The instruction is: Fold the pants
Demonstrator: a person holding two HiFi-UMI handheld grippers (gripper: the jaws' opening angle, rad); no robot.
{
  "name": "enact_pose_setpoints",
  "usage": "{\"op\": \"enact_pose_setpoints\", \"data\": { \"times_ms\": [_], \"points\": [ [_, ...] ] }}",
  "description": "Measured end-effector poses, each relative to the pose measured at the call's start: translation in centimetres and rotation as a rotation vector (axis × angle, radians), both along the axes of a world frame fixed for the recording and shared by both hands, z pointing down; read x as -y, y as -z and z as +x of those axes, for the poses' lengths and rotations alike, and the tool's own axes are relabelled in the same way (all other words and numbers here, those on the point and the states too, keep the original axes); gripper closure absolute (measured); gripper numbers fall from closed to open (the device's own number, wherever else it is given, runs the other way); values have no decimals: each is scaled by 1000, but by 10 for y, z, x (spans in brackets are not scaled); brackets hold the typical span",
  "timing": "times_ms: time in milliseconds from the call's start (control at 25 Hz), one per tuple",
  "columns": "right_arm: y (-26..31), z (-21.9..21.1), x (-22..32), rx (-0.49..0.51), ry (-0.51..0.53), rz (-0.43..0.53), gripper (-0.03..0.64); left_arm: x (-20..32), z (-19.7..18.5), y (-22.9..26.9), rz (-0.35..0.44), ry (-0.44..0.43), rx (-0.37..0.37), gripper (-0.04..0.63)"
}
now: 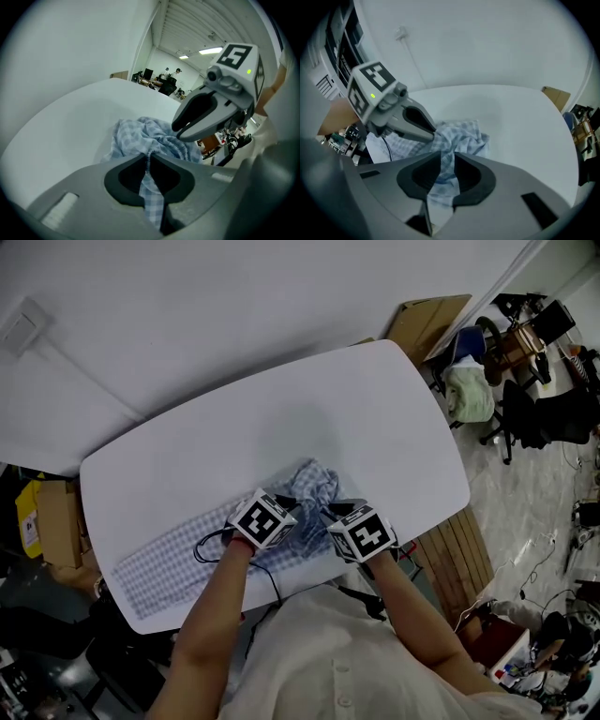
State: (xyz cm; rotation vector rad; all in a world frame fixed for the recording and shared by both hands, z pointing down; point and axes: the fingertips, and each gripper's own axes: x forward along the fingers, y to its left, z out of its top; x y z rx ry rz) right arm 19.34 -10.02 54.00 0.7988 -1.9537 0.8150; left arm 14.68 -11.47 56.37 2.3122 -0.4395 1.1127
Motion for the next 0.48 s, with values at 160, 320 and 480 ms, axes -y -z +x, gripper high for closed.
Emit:
{"op": "enact_pose_setpoints", "data": {
  "times_ms": [160,320,480],
  "points": [
    [-27,15,-7,-121,22,-49,556,1,3,3,-1,10,-10,556],
    [-33,14,-7,-111,19,-78,558,3,5,5,-6,19,-22,556],
    [-39,12,-8,-74,15,-107,583,1,9,7,-18,26,-40,557]
  ]
}}
